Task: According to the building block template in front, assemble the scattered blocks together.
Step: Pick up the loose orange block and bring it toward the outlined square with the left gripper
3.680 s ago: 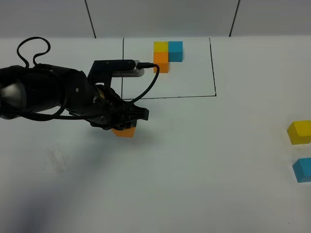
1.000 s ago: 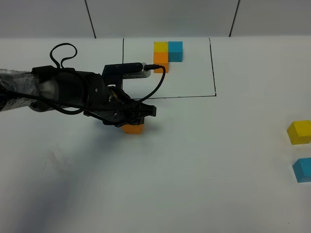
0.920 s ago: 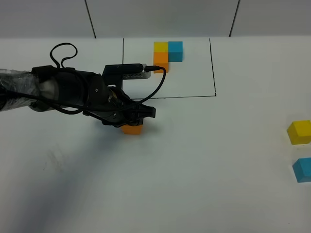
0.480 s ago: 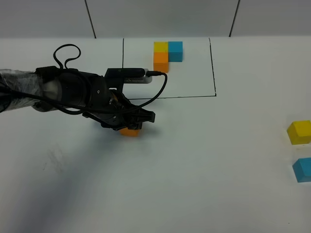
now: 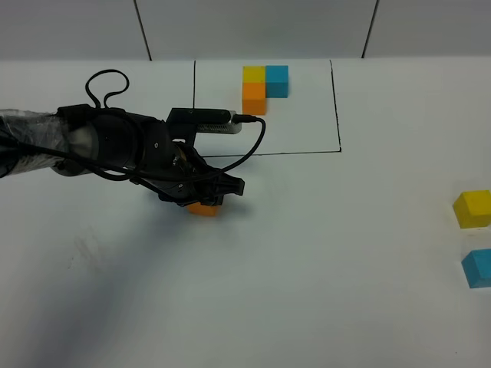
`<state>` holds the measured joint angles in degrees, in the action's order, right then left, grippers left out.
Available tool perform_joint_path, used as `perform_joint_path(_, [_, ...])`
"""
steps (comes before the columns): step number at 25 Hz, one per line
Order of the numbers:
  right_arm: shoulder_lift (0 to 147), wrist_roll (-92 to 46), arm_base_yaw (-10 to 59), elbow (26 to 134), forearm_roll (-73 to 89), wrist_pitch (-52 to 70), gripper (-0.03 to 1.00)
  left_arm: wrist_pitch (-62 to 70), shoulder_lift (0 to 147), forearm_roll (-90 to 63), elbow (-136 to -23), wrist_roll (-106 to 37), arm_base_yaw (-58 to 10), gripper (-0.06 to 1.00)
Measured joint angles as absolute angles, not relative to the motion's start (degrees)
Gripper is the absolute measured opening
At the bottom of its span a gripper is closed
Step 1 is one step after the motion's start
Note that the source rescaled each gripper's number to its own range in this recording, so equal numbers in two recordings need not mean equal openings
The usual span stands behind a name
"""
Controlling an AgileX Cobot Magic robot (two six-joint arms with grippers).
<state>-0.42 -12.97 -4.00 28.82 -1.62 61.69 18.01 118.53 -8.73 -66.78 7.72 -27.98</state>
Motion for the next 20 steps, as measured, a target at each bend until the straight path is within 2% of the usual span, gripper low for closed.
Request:
perform_joint_path(8, [-0.42, -12.97, -4.00, 28.82, -1.62, 61.69, 0.01, 18.46, 118.53, -7.95, -66.89, 7.70, -27.98, 0.59])
perform_joint_path(15, [-0.42, -12.97, -4.00, 28.82, -1.62, 61.69, 0.01, 18.29, 118.55, -7.94, -66.99, 8.28, -28.66, 0.91])
perform_joint_path(20, [-0.42, -12.97, -4.00, 28.82, -1.62, 61.64, 0.01, 18.29, 118.35, -7.83, -66.99, 8.60, -28.66, 0.96])
